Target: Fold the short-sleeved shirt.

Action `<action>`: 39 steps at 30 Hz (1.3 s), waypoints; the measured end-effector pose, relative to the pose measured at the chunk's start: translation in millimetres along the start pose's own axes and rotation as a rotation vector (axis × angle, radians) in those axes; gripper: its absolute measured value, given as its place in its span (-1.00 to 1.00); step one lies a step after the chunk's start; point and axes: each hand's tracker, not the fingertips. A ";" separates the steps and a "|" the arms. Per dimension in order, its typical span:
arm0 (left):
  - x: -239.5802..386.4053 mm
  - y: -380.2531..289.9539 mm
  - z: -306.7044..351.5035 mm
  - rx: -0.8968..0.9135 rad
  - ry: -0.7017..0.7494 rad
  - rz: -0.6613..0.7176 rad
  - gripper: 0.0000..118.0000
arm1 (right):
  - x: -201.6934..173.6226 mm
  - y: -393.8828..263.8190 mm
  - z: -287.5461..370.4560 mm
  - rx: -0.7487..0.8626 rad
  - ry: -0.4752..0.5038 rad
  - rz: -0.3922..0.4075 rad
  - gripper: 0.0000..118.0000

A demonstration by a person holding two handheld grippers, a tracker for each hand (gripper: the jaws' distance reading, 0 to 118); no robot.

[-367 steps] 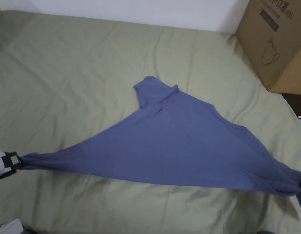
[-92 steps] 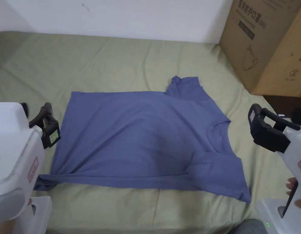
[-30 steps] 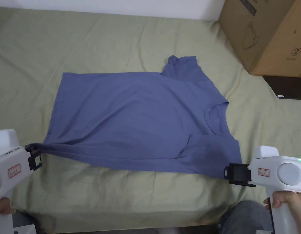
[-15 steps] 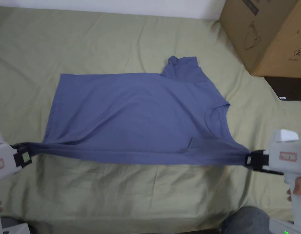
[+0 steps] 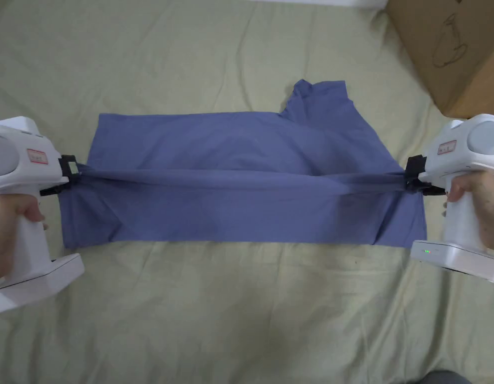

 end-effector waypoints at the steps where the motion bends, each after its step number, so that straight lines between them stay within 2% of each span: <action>1: 1.9 2.6 -12.9 -0.020 0.011 -0.005 -1.00 | -4.2 3.6 -11.2 -0.014 -0.009 -0.005 -0.93; 4: 1.0 5.4 -48.0 -0.064 0.027 0.014 -1.00 | -12.7 8.6 -40.5 -0.050 -0.027 -0.002 -0.93; 5: 0.8 5.6 -56.4 -0.077 0.034 0.021 -0.90 | -13.9 8.8 -47.9 -0.060 -0.033 0.005 -0.92; 6: 1.1 3.0 -62.7 -0.088 0.051 0.021 -0.68 | -14.2 8.2 -55.6 -0.063 -0.028 0.010 -0.91; 7: 1.1 2.0 -67.6 -0.083 0.053 0.017 -0.26 | -15.5 8.5 -63.7 -0.069 -0.029 0.009 -0.79; 8: 1.1 1.1 -70.5 -0.078 0.076 0.006 0.15 | -13.8 4.8 -62.3 -0.076 -0.037 0.008 -0.50; 9: 0.8 1.6 -72.1 -0.074 0.102 -0.007 0.44 | -11.6 2.9 -63.8 -0.081 -0.048 -0.003 -0.07; 10: 5.8 -2.2 -63.4 -0.060 0.108 -0.011 0.70 | -8.6 2.1 -63.3 -0.080 -0.060 -0.015 0.48; 11: 4.8 -2.0 -59.4 -0.036 0.105 -0.023 0.75 | -4.3 1.5 -61.0 -0.075 -0.068 -0.017 0.67; 14: 4.6 1.7 -32.4 0.057 0.102 -0.071 0.75 | 7.4 6.8 -34.6 0.038 -0.069 -0.017 0.67; 17: 6.4 -1.0 10.3 0.182 0.066 -0.112 0.76 | 13.0 8.3 16.6 0.159 -0.033 0.050 0.68; 19: 3.4 -6.2 40.9 0.301 0.043 -0.133 0.76 | 11.0 -3.9 62.7 0.321 0.018 0.114 0.68; 22: 13.5 -29.2 94.1 0.437 0.065 -0.190 0.79 | 11.0 -32.0 121.2 0.549 0.073 0.164 0.69; 24: 16.7 -47.8 121.4 0.519 0.071 -0.218 0.79 | 9.7 -58.2 151.5 0.676 0.096 0.180 0.72; 25: 18.0 -57.8 133.7 0.554 0.075 -0.228 0.79 | 8.3 -72.3 162.8 0.701 0.069 0.175 0.73; 28: 20.7 -88.6 161.9 0.605 0.071 -0.244 0.75 | -0.3 -112.8 187.7 0.774 0.099 0.224 0.72; 29: 20.8 -98.3 168.8 0.607 0.070 -0.244 0.68 | -2.3 -123.9 193.0 0.783 0.099 0.230 0.71; 30: 19.6 -106.7 174.3 0.616 0.051 -0.246 0.54 | -3.5 -135.7 197.2 0.789 0.109 0.228 0.68; 32: 20.1 -124.2 183.7 0.613 0.036 -0.254 -0.18 | -6.7 -157.9 204.5 0.798 0.144 0.215 0.34; 33: 20.0 -131.7 187.1 0.601 0.028 -0.254 -0.58 | -7.6 -166.6 206.0 0.793 0.165 0.201 0.07; 34: 18.0 -136.3 191.0 0.583 0.007 -0.260 -0.98 | -8.0 -173.4 206.6 0.777 0.195 0.185 -0.44; 35: 16.7 -141.9 193.4 0.575 -0.011 -0.259 -1.00 | -8.8 -179.1 206.9 0.762 0.220 0.192 -0.92; 36: 14.9 -146.6 194.3 0.581 -0.010 -0.251 -1.00 | -10.5 -184.2 207.5 0.756 0.209 0.197 -1.00; 39: 7.7 -150.6 193.8 0.554 -0.041 -0.229 -1.00 | -13.5 -197.0 207.3 0.740 0.226 0.231 -1.00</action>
